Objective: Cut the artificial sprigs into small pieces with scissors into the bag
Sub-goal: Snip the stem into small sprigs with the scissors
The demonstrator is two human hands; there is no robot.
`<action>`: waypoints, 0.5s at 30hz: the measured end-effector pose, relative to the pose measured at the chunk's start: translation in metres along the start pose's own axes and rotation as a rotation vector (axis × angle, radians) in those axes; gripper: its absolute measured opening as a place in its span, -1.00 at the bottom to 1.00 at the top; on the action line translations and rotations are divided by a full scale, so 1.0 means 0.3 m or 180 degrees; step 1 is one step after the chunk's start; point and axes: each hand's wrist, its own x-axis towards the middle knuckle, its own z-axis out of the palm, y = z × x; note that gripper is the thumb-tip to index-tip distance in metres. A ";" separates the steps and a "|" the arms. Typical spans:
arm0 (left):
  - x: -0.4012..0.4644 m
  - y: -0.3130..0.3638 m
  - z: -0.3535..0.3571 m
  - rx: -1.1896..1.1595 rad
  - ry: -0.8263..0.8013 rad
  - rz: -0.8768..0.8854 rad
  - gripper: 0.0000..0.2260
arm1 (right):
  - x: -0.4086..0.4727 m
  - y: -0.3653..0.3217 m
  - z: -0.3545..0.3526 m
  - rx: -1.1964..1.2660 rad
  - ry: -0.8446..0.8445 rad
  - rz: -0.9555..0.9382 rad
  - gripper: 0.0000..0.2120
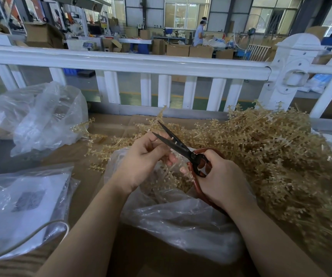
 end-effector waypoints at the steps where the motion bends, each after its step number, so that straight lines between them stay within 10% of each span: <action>1: 0.001 -0.002 0.000 0.0032 0.0011 0.0018 -0.90 | 0.000 0.000 -0.001 -0.0002 -0.0010 0.0014 -0.55; 15: 0.001 0.002 0.016 0.0174 0.0298 0.0153 -0.89 | -0.002 0.003 -0.002 -0.0133 0.0026 0.0043 -0.66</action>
